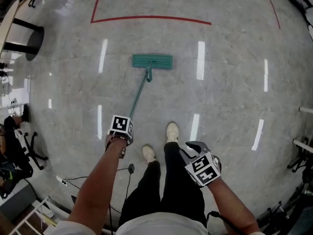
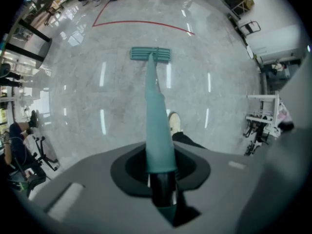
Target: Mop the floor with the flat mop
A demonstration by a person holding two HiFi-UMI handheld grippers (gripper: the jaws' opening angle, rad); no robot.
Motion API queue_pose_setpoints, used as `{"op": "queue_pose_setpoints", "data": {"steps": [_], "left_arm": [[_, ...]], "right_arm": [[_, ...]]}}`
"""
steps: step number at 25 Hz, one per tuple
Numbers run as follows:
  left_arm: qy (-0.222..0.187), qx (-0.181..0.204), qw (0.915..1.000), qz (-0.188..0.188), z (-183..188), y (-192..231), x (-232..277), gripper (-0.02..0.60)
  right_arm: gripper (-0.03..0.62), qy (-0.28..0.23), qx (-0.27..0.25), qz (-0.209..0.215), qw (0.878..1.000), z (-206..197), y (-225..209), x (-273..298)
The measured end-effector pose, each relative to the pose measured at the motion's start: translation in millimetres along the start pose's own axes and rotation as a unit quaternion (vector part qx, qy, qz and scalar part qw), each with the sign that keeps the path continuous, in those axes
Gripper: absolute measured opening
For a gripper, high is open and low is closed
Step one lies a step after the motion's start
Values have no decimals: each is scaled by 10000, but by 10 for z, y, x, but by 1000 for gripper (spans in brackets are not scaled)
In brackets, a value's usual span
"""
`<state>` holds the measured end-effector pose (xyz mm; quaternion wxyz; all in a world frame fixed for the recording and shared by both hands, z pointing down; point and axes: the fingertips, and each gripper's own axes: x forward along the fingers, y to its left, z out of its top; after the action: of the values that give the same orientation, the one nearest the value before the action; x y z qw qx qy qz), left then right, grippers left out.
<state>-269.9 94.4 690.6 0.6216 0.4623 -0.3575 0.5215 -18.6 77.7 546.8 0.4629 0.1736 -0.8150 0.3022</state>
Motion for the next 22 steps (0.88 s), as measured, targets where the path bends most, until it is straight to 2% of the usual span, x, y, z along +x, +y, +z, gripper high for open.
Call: {"op": "queue_pose_setpoints", "data": {"steps": [5, 12, 16, 22], "left_arm": [[231, 99, 9996, 102, -965, 115, 81, 94], [490, -220, 9986, 4, -2013, 186, 270, 94], [518, -340, 9981, 70, -2247, 418, 412, 94], [572, -318, 9977, 170, -2214, 702, 478, 94]], "right_arm": [[123, -91, -181, 25, 9998, 116, 116, 46], [123, -84, -463, 138, 9988, 160, 423, 145], [123, -36, -548, 202, 9983, 144, 576, 206], [123, 14, -588, 176, 9981, 135, 634, 254]]}}
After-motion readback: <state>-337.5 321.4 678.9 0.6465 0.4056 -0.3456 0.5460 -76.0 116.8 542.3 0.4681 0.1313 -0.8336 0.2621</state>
